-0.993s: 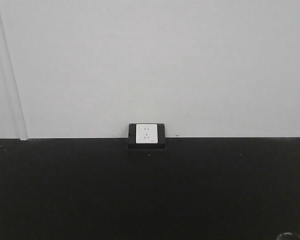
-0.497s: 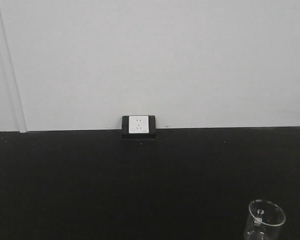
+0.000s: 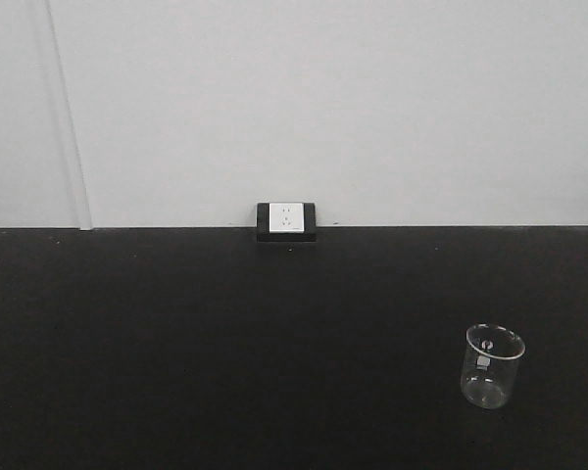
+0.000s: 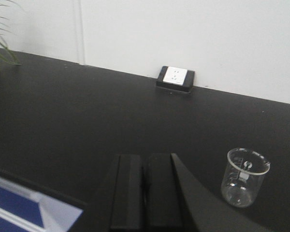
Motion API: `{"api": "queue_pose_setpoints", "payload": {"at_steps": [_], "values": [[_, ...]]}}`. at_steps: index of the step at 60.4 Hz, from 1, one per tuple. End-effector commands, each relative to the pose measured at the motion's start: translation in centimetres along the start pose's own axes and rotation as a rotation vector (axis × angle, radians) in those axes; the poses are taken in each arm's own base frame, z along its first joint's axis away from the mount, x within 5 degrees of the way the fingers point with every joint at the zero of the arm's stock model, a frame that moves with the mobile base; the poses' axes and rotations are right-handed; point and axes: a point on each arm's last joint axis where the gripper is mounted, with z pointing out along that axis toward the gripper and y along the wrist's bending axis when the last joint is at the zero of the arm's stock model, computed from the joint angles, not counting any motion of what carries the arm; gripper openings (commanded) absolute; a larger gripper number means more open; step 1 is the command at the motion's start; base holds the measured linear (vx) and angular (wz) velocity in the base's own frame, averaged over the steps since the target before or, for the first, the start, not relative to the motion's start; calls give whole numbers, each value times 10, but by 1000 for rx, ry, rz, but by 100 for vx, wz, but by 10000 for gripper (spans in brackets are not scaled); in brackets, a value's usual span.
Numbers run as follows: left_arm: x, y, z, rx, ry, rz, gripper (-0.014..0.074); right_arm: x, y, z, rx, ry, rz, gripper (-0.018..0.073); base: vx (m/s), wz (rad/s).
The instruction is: Grab transparent chemical and place on left bench
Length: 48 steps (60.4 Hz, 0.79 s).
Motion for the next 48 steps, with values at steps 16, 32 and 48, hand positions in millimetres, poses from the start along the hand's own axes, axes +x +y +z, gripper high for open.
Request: {"api": "queue_pose_setpoints", "payload": {"at_steps": [16, 32, 48], "values": [[-3, 0, -1, -2, -81, -9, -3, -12, -3, -2, 30, -61, 20, 10, -35, 15], [-3, 0, -1, -2, -81, -9, -3, -12, -3, -2, 30, -60, 20, 10, -38, 13], [-3, 0, -1, -2, -81, -9, -3, -11, -2, -2, 24, -58, 20, 10, -41, 21]]}}
